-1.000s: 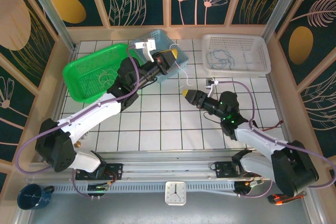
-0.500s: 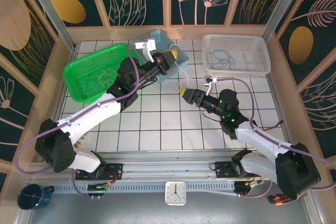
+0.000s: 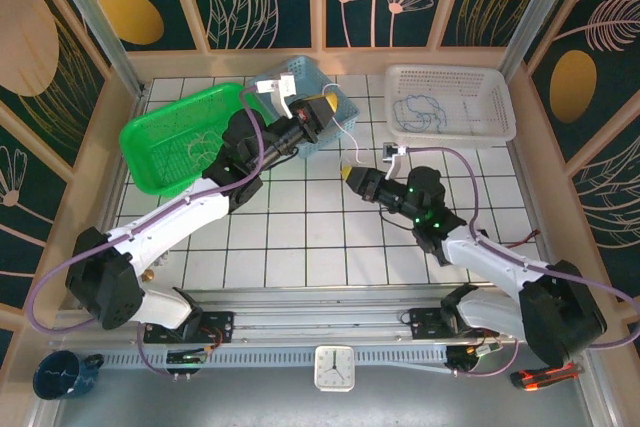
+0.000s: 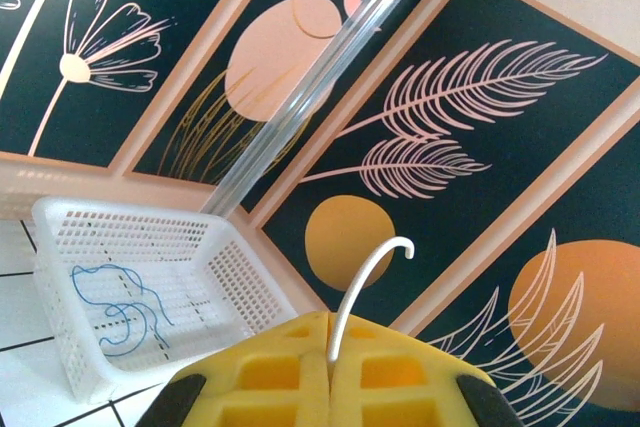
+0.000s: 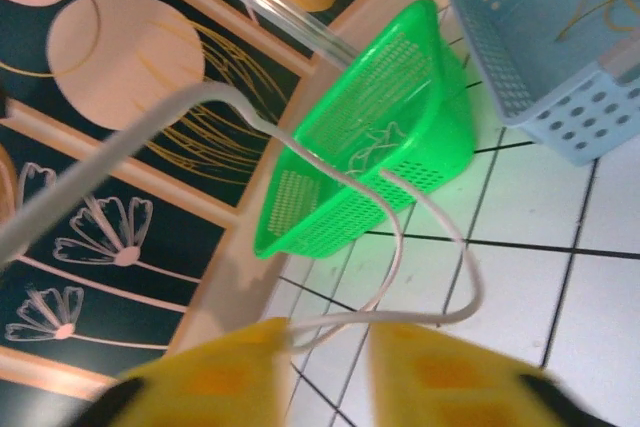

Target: Untangle the cables

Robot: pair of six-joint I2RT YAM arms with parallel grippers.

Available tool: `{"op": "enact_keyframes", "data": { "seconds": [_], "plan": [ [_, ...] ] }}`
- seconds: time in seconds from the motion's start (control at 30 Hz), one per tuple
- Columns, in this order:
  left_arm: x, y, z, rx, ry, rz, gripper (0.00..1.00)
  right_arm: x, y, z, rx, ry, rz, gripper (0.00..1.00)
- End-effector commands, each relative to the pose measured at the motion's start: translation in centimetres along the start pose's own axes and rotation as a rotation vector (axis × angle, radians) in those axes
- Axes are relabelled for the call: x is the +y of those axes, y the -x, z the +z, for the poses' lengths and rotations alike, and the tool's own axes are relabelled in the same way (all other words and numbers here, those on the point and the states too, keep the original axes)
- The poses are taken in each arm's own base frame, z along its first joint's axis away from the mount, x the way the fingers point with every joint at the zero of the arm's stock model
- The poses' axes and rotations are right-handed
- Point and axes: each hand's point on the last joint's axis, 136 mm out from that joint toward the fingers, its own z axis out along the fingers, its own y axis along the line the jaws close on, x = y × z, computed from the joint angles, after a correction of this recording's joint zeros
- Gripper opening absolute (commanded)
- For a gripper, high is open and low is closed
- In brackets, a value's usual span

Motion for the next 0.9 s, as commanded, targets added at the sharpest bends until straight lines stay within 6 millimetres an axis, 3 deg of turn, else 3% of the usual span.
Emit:
{"op": "enact_keyframes", "data": {
  "seconds": [0.0,0.13,0.4,0.53,0.7,0.87],
  "plan": [
    [-1.7,2.5,-0.9,-0.069,-0.028,0.023,0.0,-0.8,0.7,0.1,-0.04,-0.024,0.003,0.0],
    [-1.9,5.2,-0.5,-0.116,0.009,0.081,0.0,-2.7,-0.9,-0.3,-0.023,-0.056,0.012,0.0],
    [-1.9,14.1,0.2,-0.225,0.072,0.186,0.0,-6.6,-4.2,-1.4,0.012,-0.133,0.042,0.0],
    [-1.7,16.2,0.5,-0.245,0.11,0.227,0.0,-6.7,-4.9,-1.2,0.025,-0.117,0.063,0.0],
    [-0.5,16.8,0.5,-0.234,0.178,0.266,0.0,-5.6,-4.4,-0.6,0.029,-0.08,0.059,0.0],
    [3.1,18.5,-1.3,-0.252,0.356,0.366,0.0,-4.8,-3.1,-0.5,0.02,-0.091,0.022,0.29]
  ]
}}
